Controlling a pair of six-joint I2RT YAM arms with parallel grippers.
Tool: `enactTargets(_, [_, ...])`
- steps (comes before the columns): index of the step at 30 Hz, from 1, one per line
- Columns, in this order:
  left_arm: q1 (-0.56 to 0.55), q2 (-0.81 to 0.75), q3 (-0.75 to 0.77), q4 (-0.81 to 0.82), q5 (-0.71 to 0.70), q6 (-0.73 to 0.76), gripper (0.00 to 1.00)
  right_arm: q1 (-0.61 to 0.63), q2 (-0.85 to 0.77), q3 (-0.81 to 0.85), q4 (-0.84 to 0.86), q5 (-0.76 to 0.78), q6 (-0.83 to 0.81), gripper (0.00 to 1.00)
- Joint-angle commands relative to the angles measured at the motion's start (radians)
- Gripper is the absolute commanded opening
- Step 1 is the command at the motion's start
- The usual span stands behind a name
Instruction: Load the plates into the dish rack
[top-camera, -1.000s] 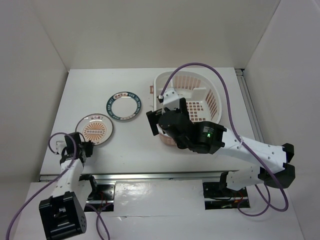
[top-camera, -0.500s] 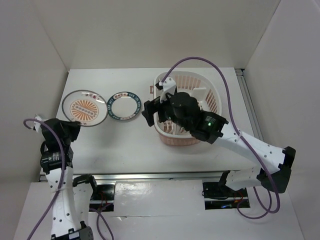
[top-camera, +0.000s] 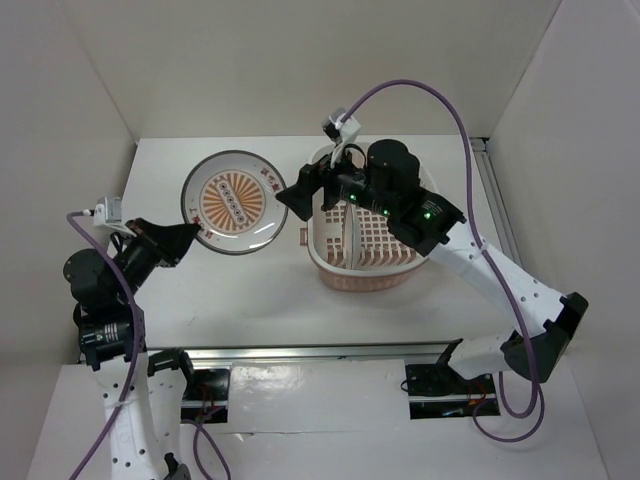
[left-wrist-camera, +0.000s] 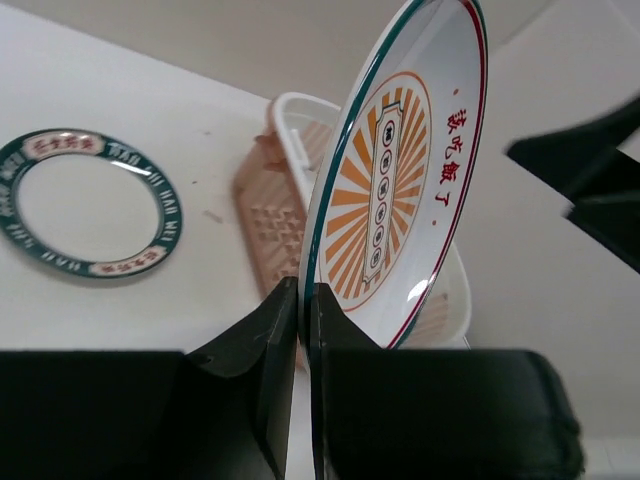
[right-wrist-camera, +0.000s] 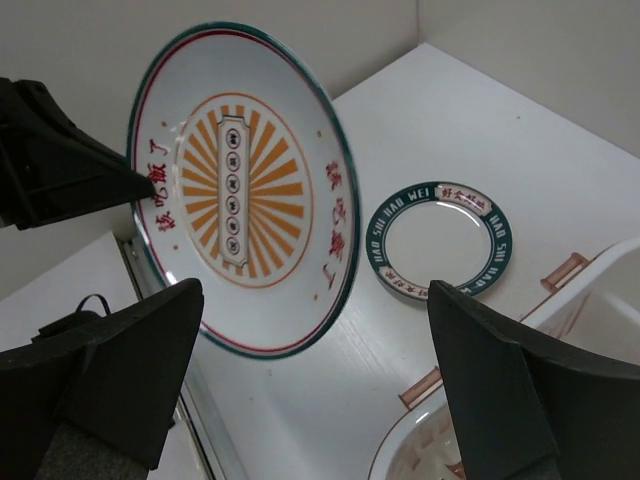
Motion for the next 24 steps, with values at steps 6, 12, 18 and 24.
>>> enactTargets(6, [0.003,-0.019,-0.067,0.331,0.248,-0.112,0.00,-0.059,0.051,-0.018,0.067,-0.123,0.017,0.93])
enactTargets(12, [0.003,-0.019,-0.096,0.443,0.285,-0.201,0.00,-0.068,0.060,-0.058,0.099,-0.143,0.046,0.69])
enactTargets(18, [0.003,0.002,-0.128,0.484,0.267,-0.264,0.00,-0.068,0.060,-0.072,0.124,-0.160,0.092,0.00])
enactTargets(24, [0.003,0.045,-0.038,0.199,0.158,-0.086,1.00,-0.040,-0.050,-0.005,-0.006,0.160,0.094,0.00])
